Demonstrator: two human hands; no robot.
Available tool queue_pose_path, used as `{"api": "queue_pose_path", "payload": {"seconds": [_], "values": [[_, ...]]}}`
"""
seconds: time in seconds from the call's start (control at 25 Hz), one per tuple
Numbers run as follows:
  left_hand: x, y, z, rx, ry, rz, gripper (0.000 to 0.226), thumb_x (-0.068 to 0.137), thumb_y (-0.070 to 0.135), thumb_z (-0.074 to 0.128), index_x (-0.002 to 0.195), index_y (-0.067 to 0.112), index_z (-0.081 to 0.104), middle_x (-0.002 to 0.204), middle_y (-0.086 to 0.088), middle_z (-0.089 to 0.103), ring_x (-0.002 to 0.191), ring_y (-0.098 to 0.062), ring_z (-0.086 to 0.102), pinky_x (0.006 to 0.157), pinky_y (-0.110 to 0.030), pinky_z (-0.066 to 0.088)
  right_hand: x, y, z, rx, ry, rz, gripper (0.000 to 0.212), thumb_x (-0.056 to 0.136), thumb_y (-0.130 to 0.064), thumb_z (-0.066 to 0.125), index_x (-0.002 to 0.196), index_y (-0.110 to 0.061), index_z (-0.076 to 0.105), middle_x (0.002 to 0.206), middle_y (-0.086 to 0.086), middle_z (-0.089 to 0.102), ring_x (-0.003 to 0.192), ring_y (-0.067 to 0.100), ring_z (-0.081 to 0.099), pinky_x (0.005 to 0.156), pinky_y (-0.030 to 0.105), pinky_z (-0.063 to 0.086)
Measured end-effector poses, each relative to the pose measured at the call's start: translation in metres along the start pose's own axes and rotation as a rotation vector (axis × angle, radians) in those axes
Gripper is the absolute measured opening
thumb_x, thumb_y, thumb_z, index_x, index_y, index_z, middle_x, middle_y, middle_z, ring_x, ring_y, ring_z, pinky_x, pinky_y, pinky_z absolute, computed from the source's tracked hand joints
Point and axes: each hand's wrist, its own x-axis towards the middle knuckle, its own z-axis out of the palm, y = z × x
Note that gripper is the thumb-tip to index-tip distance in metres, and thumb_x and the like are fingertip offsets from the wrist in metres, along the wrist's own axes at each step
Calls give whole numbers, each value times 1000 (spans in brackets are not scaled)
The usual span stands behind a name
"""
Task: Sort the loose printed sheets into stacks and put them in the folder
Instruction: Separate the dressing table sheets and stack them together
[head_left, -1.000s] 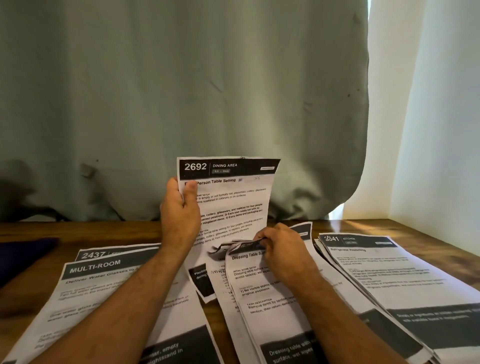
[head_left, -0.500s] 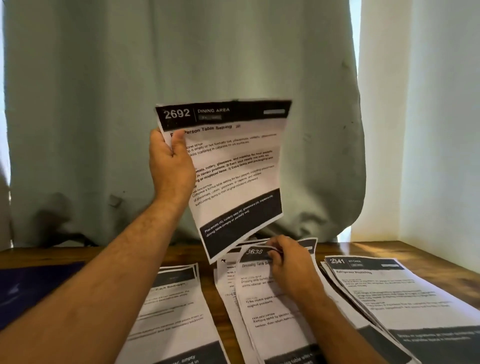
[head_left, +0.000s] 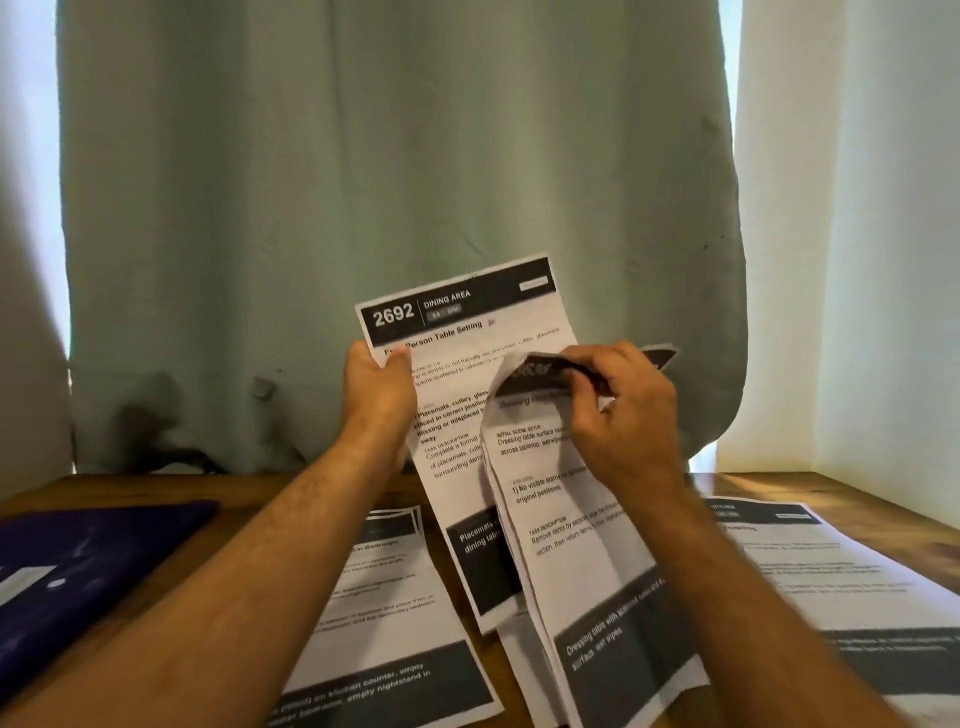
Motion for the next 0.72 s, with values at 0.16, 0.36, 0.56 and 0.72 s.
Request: {"api": "queue_pose_path", "payload": {"seconds": [0.16, 0.36, 0.56, 0.72], "values": [[-4, -39, -14, -56, -50, -216, 9, 105, 14, 49, 99, 19, 52, 68, 0, 76, 62, -21, 75, 54, -39, 60, 28, -11, 21, -142, -158, -12, 21, 88, -13, 61, 105, -14, 74, 92, 2, 65, 83, 12, 58, 82, 26, 50], [-9, -72, -35, -56, -94, -323, 19, 103, 10, 42, 110, 14, 59, 81, -7, 78, 66, -26, 76, 56, -42, 61, 24, -14, 62, -253, -413, 19, 25, 89, -16, 57, 106, -19, 75, 95, 6, 68, 87, 22, 62, 87, 33, 49], [-11, -101, -51, -26, -129, -359, 20, 105, 17, 46, 111, 15, 65, 89, -13, 78, 74, -31, 76, 73, -50, 63, -14, 1, 102, -250, -522, 136, 26, 92, -19, 56, 111, -22, 74, 99, 6, 66, 91, 24, 62, 90, 36, 51], [-11, -115, -54, -9, -145, -374, 22, 105, 21, 46, 115, 13, 65, 96, -16, 77, 92, -39, 74, 87, -59, 58, -41, 15, 119, -267, -533, 228, 31, 97, -25, 54, 125, -26, 66, 105, 4, 61, 98, 21, 59, 93, 34, 46]]}}
